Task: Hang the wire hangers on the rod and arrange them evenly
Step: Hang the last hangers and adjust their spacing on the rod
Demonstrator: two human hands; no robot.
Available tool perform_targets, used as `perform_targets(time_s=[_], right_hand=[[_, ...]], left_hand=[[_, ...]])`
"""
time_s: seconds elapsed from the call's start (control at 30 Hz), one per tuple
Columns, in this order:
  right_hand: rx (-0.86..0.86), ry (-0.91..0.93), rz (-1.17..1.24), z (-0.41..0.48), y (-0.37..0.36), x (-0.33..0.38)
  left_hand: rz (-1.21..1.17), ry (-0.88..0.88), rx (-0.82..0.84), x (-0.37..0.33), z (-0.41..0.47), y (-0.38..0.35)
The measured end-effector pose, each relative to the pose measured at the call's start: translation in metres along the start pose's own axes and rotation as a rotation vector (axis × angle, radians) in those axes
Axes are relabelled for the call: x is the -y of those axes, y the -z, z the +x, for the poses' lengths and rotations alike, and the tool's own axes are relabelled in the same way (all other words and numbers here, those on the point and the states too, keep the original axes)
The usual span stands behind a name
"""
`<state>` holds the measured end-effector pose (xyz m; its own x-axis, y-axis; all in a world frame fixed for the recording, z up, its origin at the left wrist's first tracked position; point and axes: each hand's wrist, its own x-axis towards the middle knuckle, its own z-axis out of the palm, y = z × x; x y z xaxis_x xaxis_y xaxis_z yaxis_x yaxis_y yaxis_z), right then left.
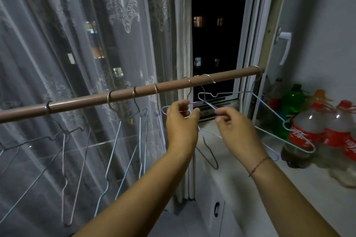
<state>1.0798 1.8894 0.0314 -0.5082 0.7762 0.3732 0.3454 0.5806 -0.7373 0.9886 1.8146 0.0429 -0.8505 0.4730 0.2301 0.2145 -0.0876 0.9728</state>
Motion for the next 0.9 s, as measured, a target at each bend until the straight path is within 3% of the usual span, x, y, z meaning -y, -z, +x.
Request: perform_targets(time_s=[0.1,0.27,0.4,0.57,0.9], right_hand=[[-0.073,-0.011,-0.113,0.007,0.017,-0.019],[0.157,-0.123,-0.119,0.004,0.033,-0.047],[0.231,-0.111,-0.041,0.005,0.04,-0.064],[0.248,-0.038,0.0,0.013,0.042,-0.076],[0.128,-0.012,0.055,0.046,0.038,-0.066]], left_hand=[[-0.045,-0.028,0.108,-0.012,-0.006,-0.022],[-0.094,0.232,0.107,-0.012,-0.008,-0.067],[-0.091,0.335,0.046,-0.006,-0.011,-0.089],[-0.091,0.442,0.029,0.001,-0.002,-0.108],[-0.276,0.436,-0.02,-0.008,0.038,-0.126]])
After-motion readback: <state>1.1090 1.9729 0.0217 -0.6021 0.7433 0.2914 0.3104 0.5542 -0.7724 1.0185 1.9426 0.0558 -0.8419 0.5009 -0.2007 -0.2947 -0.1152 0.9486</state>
